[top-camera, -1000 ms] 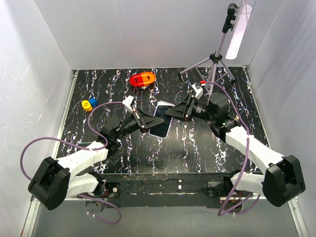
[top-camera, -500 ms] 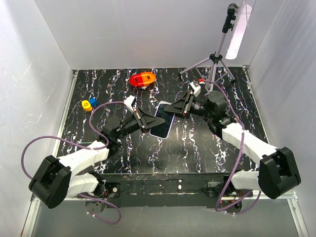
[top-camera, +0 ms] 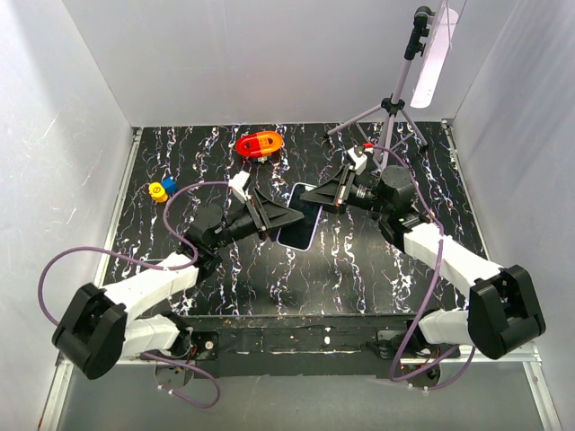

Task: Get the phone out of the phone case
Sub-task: Remove the phone case from the phone.

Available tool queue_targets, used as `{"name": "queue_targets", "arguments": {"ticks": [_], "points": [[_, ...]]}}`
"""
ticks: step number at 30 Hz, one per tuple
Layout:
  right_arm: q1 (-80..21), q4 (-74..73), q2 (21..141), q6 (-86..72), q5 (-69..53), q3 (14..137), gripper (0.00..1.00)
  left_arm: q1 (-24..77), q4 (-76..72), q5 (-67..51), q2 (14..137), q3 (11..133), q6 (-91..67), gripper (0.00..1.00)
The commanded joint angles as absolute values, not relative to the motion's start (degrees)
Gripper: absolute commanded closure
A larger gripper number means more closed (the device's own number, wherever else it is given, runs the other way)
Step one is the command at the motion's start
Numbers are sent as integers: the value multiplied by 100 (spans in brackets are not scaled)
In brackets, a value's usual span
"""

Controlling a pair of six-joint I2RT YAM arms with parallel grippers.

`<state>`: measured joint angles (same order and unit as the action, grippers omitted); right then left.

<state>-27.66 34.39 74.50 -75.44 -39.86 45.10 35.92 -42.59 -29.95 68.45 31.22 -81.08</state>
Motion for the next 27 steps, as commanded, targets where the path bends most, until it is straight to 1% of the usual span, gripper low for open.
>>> {"name": "queue_targets", "arguments": {"ticks": [1, 2, 5, 8, 10, 13, 16, 17, 18, 20, 22, 27], "points": [[-2436, 3025, 6830, -7453, -4148, 4623, 99, 3604, -2245, -3006, 6004, 3507, -7007, 32], [-2295, 2971, 6751, -7453, -4279, 4606, 99, 3577, -2093, -3023, 5907, 3489, -6848, 33], [-1909, 3093, 6575, -7558, -4692, 4509, 99, 3516, -2205, -3233, 5731, 3288, -6864, 41], [-1671, 3006, 6504, -7585, -4965, 4596, 99, 3507, -2504, -3637, 5905, 3322, -6926, 44], [-1626, 2901, 6504, -7550, -5071, 4702, 99, 3507, -2863, -3962, 6142, 3392, -7031, 43], [-1609, 2672, 6513, -7392, -5098, 4816, 99, 3516, -3680, -4375, 6485, 3498, -7346, 39], [-1617, 2681, 6521, -7392, -5098, 4860, 99, 3516, -4463, -4745, 6767, 3586, -7698, 39], [-1617, 2672, 6521, -7392, -5089, 4860, 99, 3516, -4604, -4790, 6828, 3603, -7751, 41], [-1617, 2654, 6530, -7392, -5080, 4878, 99, 3516, -4701, -4834, 6838, 3604, -7787, 47], [-1617, 2602, 6565, -7392, -5063, 4895, 99, 3524, -4763, -4886, 6864, 3612, -7787, 54], [-1617, 2602, 6600, -7426, -5036, 4913, 99, 3524, -4807, -4974, 6890, 3638, -7778, 57], [-1617, 2575, 6688, -7471, -4869, 4939, 99, 3586, -4896, -5247, 6961, 3709, -7814, 55]]}}
